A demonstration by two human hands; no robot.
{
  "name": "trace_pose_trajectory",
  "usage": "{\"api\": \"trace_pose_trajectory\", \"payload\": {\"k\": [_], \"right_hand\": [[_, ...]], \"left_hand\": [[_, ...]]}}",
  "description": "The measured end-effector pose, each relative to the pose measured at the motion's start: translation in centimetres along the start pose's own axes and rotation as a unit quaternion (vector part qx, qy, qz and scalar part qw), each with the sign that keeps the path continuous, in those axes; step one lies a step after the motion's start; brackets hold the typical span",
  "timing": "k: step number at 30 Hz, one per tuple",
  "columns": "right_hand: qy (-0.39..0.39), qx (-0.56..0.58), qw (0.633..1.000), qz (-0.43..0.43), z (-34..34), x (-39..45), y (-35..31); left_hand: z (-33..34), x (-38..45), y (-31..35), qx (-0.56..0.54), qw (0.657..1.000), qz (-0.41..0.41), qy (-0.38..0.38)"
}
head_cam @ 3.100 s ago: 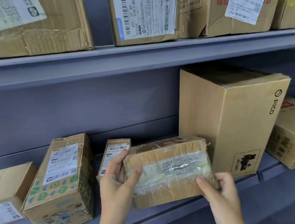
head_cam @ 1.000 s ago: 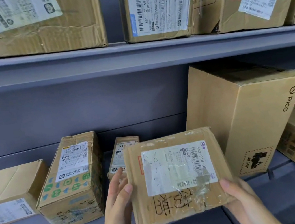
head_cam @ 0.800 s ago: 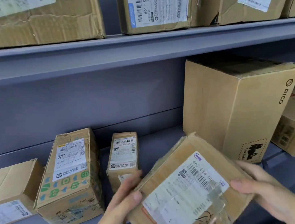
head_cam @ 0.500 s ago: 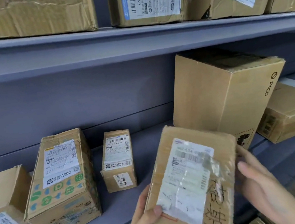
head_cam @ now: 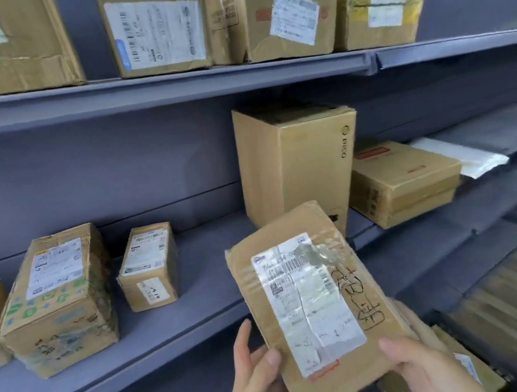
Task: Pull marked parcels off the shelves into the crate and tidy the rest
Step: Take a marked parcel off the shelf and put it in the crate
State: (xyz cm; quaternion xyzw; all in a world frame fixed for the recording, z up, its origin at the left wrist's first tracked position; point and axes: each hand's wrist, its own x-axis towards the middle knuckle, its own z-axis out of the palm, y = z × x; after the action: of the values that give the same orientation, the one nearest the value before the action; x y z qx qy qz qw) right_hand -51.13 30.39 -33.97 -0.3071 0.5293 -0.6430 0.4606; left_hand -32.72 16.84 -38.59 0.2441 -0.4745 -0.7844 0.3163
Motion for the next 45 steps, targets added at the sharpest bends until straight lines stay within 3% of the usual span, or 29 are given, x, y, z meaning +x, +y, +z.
{"api": "trace_pose_trajectory", "payload": {"k": [4,7,12,15,20,24,30,38,45], "right_hand": [[0.031,-0.018,0.997,-0.065,-5.3,-7.2,-2.1],[0.07,-0.013,0.996,-0.057,-10.0,-11.6,-2.8],[0.158,0.013,0.984,-0.077,-15.6,-15.3,-4.5],[0.225,0.05,0.968,-0.103,-17.9,-15.9,-5.1],[0.206,0.062,0.976,-0.035,-19.4,-15.9,-4.3],[0.237,0.07,0.969,-0.016,-22.3,-14.7,-4.5],[0.316,0.048,0.944,-0.082,-27.5,-10.5,-7.7],[0.309,-0.01,0.946,-0.098,-35.5,-7.4,-8.2],[0.229,-0.031,0.973,0.026,-44.2,-1.7,-7.6]], "left_hand": [[4.9,-2.1,-0.3,0.027,0.999,0.044,0.005],[9.5,-3.0,-0.8,0.069,0.997,0.039,-0.008],[16.1,-4.8,-2.9,0.122,0.985,-0.022,-0.118],[18.7,-5.0,-4.8,0.085,0.991,-0.001,-0.099],[22.5,-3.0,-7.6,0.031,0.998,-0.022,-0.057],[24.9,0.0,-8.9,0.038,0.994,-0.057,-0.082],[28.3,6.2,-9.9,0.12,0.977,-0.081,-0.16],[32.4,13.8,-12.5,0.137,0.969,-0.1,-0.178],[38.2,19.9,-18.2,0.117,0.979,-0.15,-0.069]]}}
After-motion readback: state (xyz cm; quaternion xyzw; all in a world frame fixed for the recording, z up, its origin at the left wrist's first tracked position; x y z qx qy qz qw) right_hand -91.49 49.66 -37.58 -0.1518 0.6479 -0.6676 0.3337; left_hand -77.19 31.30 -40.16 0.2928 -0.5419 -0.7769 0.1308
